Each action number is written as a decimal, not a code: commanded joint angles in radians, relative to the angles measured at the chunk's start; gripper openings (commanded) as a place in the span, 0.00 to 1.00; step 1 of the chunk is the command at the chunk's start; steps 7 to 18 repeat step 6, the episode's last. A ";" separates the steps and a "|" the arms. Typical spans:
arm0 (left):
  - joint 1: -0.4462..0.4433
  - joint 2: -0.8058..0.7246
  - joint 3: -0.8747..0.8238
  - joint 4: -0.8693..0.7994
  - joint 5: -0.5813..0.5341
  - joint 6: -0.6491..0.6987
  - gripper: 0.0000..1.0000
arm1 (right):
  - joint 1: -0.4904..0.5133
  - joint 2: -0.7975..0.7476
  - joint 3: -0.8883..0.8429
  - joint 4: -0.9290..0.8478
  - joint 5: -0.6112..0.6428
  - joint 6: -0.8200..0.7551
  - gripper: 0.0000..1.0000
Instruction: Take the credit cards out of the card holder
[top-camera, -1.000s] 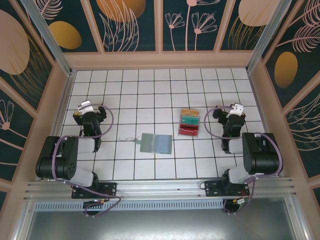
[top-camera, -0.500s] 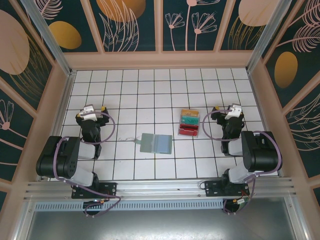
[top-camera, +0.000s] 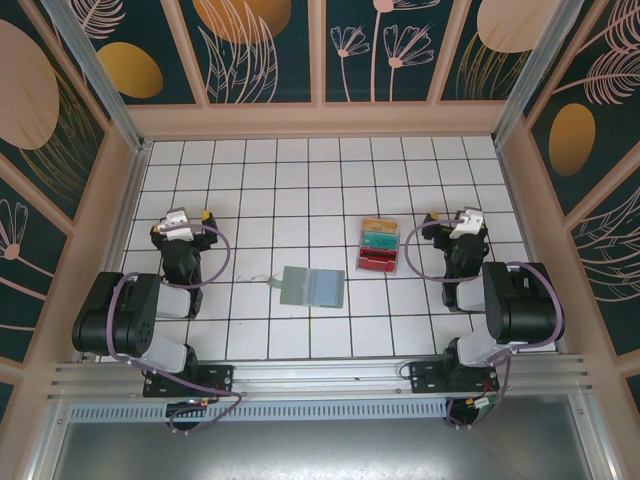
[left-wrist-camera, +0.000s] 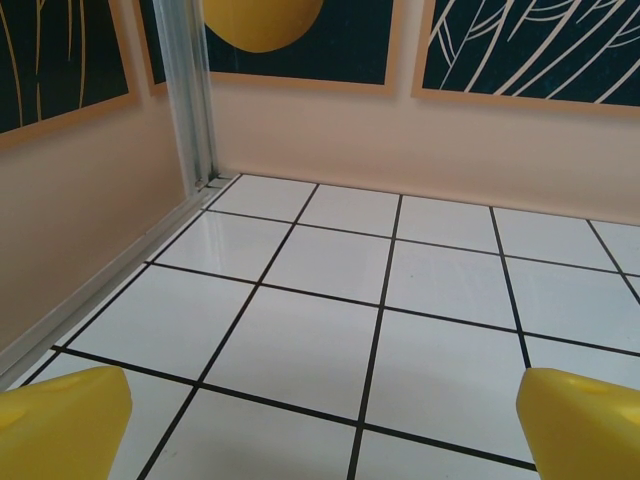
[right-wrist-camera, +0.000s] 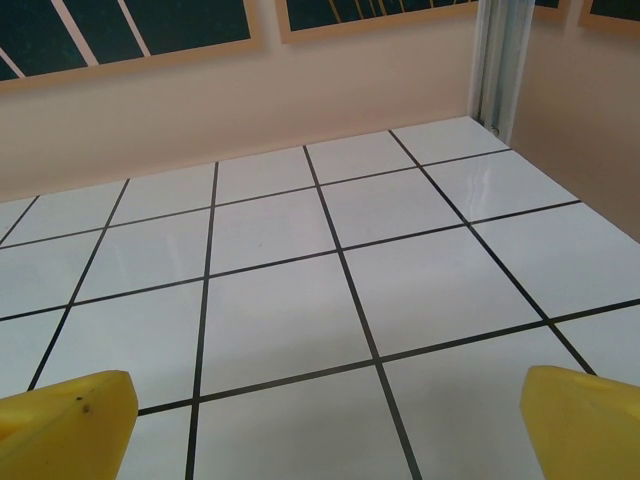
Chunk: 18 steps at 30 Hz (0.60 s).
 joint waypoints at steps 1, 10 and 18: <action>0.009 0.008 -0.007 0.039 0.016 0.011 0.99 | -0.004 0.005 -0.005 0.043 -0.025 -0.005 0.99; 0.009 0.007 -0.006 0.036 0.019 0.010 0.99 | -0.003 0.005 -0.006 0.043 -0.025 -0.004 0.99; 0.009 0.007 -0.006 0.036 0.019 0.010 0.99 | -0.003 0.005 -0.006 0.043 -0.025 -0.004 0.99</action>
